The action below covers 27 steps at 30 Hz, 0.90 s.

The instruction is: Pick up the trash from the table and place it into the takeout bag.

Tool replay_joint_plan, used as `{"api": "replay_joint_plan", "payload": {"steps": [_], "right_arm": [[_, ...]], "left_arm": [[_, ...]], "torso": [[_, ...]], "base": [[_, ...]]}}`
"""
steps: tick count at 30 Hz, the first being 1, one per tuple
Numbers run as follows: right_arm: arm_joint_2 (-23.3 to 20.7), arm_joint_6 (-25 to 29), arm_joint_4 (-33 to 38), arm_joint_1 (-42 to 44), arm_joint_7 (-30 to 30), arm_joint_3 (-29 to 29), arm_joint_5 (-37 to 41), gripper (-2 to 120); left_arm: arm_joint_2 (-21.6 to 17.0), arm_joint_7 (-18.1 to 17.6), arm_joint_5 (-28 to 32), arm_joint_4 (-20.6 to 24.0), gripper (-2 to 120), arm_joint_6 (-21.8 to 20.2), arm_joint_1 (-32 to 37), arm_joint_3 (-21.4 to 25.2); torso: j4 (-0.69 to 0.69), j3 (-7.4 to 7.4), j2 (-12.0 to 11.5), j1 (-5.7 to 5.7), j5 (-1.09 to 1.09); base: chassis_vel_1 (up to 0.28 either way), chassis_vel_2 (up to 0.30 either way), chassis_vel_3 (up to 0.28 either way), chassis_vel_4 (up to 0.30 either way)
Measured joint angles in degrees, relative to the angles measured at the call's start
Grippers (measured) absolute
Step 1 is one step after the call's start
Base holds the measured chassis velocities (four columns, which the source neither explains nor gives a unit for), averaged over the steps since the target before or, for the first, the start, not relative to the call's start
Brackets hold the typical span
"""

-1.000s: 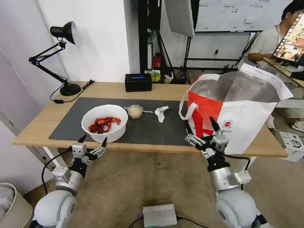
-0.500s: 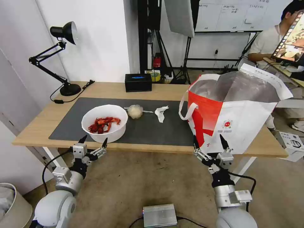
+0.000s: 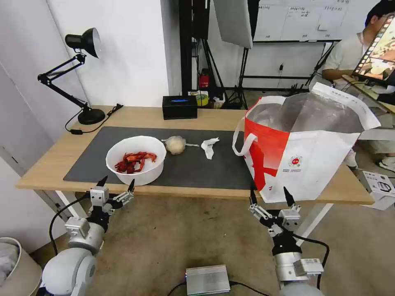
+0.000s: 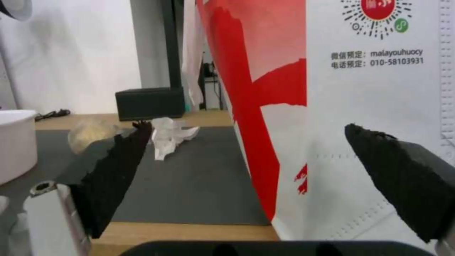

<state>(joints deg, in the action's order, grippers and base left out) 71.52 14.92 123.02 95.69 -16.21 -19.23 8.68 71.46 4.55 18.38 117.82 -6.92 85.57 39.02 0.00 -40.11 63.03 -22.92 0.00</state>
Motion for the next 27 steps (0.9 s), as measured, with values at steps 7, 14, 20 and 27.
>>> {"api": "replay_joint_plan", "payload": {"steps": [7,14,20,27], "right_arm": [[0.00,0.02,-0.09,-0.23,0.19,0.09,0.02,100],[0.04,0.05,-0.17,-0.25,0.29,0.10,0.23,100],[-0.10,0.37,-0.23,-0.19,0.92,0.66,0.41,100],[-1.13,0.79,-0.54,-2.80,2.83,4.56,1.50,100]], "left_arm": [[0.16,0.00,0.02,-0.23,100,0.00,-0.13,-0.15],[0.20,0.00,0.02,-0.21,100,-0.03,-0.12,-0.18],[0.23,0.01,0.02,-0.02,100,-0.04,-0.02,0.20],[0.84,0.11,0.03,0.76,100,0.00,0.32,1.16]], "torso": [[0.00,0.00,0.00,0.00,0.00],[0.00,0.00,0.00,0.00,0.00],[0.00,0.00,0.00,0.00,0.00],[0.00,0.00,0.00,0.00,0.00]], "base": [[0.000,0.000,0.000,0.000],[0.000,0.000,0.000,0.000],[0.000,0.000,0.000,0.000],[0.000,0.000,0.000,0.000]]}}
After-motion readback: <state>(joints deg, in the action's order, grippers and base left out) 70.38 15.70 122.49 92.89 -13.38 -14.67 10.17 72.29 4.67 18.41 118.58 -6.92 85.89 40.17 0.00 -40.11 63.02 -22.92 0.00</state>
